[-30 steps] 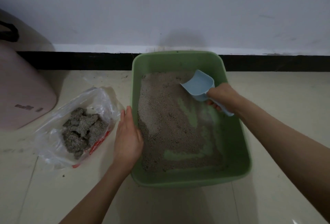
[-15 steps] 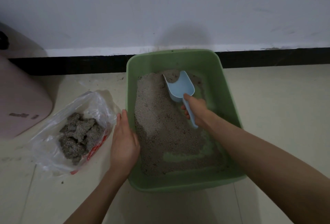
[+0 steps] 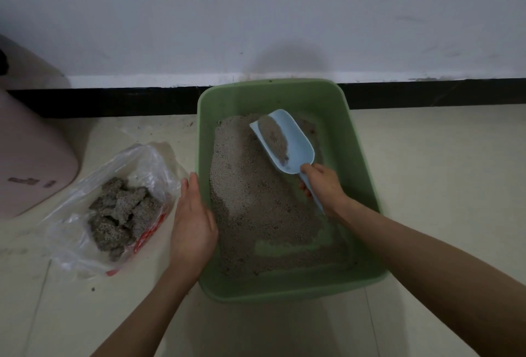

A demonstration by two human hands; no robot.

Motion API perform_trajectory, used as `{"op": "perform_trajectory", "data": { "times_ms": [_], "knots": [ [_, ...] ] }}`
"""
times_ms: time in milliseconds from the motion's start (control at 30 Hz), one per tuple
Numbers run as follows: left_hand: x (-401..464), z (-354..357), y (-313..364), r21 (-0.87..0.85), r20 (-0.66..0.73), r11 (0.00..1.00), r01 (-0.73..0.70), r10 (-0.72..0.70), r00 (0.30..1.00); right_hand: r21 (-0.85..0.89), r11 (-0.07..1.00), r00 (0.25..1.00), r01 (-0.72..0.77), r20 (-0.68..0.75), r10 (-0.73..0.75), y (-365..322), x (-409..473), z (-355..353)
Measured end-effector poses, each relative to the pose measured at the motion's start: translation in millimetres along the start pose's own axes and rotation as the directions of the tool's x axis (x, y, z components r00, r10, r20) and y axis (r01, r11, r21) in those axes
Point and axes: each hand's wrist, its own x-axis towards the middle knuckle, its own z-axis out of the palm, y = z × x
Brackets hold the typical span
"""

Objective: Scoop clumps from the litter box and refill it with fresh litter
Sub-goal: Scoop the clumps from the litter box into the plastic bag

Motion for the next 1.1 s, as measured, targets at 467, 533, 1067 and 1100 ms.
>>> {"op": "perform_trajectory", "data": {
  "times_ms": [467, 533, 1067, 1100],
  "knots": [
    [-1, 0, 1, -0.014, 0.003, 1.0, 0.018, -0.018, 1.0, -0.177, 0.974, 0.988, -0.138, 0.038, 0.147, -2, -13, 9],
    [-1, 0, 0, -0.016, 0.003, 1.0, 0.018, -0.018, 1.0, -0.135, 0.973, 0.98, -0.186, 0.042, 0.193, -9, -11, 16],
    [0, 0, 0, -0.022, -0.002, 1.0, -0.003, 0.003, 1.0, -0.028, 0.999, 0.997, -0.047, 0.066, 0.049, -5, -6, 19],
    [0, 0, -1, -0.021, -0.002, 1.0, -0.003, 0.003, 1.0, -0.022, 0.999, 0.998, -0.032, 0.06, 0.033, -5, -6, 17]
  ]
}}
